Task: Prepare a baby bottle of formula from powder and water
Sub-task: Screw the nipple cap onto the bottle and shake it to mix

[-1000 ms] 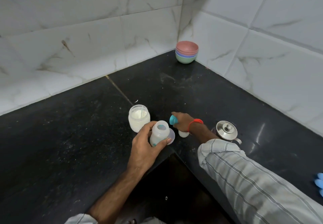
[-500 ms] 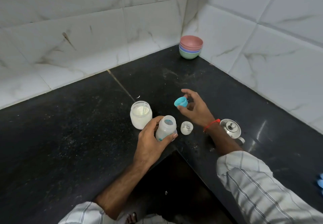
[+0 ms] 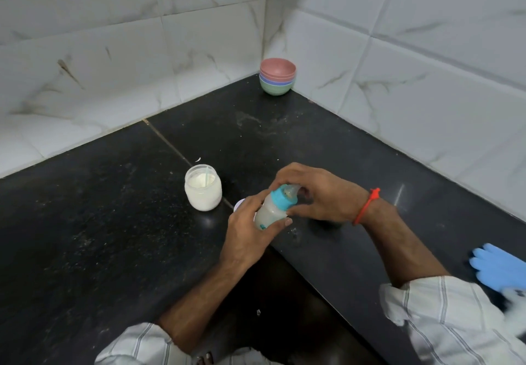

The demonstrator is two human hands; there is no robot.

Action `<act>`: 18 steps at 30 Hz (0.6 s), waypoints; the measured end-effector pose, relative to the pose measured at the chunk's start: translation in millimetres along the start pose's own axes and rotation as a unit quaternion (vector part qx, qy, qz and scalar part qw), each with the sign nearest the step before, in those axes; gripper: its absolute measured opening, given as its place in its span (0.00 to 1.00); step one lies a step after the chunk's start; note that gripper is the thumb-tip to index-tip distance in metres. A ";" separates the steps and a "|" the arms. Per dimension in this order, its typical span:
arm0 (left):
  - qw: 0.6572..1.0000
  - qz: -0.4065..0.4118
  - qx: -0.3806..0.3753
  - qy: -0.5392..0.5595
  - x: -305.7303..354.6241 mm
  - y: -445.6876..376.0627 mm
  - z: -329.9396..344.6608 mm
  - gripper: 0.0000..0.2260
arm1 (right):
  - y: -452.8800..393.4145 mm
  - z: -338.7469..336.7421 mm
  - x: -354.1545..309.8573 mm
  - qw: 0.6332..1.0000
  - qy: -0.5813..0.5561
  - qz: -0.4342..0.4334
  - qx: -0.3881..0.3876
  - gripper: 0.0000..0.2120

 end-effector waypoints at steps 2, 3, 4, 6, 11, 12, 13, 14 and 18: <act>1.000 0.008 -0.002 -0.009 2.7 0.1 1.6 0.25 | -2.6 1.8 0.0 1.000 0.014 0.012 -0.023 0.22; 1.000 0.007 -0.003 -0.010 4.2 1.0 2.2 0.24 | -2.1 2.6 -1.1 0.999 0.016 0.015 -0.032 0.21; 1.000 0.006 -0.004 -0.014 4.5 1.2 1.6 0.24 | -2.7 2.3 -1.4 0.999 0.019 0.018 -0.039 0.21; 1.000 0.010 -0.017 -0.021 12.5 7.7 15.0 0.25 | 14.2 3.3 -2.4 0.998 0.031 0.033 -0.051 0.20; 0.999 -0.002 -0.023 -0.028 16.4 3.6 16.8 0.26 | 16.6 -0.4 3.6 0.995 0.044 0.056 -0.064 0.20; 0.999 0.001 -0.026 -0.032 18.0 3.1 17.3 0.26 | 16.8 -0.3 3.6 0.995 0.047 0.055 -0.064 0.19; 0.999 0.003 -0.030 -0.035 19.7 3.2 18.3 0.25 | 17.2 0.1 3.3 0.995 0.054 0.053 -0.064 0.19; 0.999 0.006 -0.031 -0.033 21.4 3.7 19.0 0.25 | 17.9 0.8 3.0 0.995 0.061 0.050 -0.065 0.19; 0.999 0.008 -0.024 -0.025 23.1 6.7 21.0 0.25 | 21.8 -1.9 10.5 0.988 0.072 0.133 -0.030 0.29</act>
Point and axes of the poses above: each hand's wrist, its own y-axis away from the middle knuckle, its own z-axis out of the palm, x = y × z, the point moved 9 cm from there along -y, towards the middle knuckle, and after that the axes turned 14 degrees about -x, right-handed, at the moved point
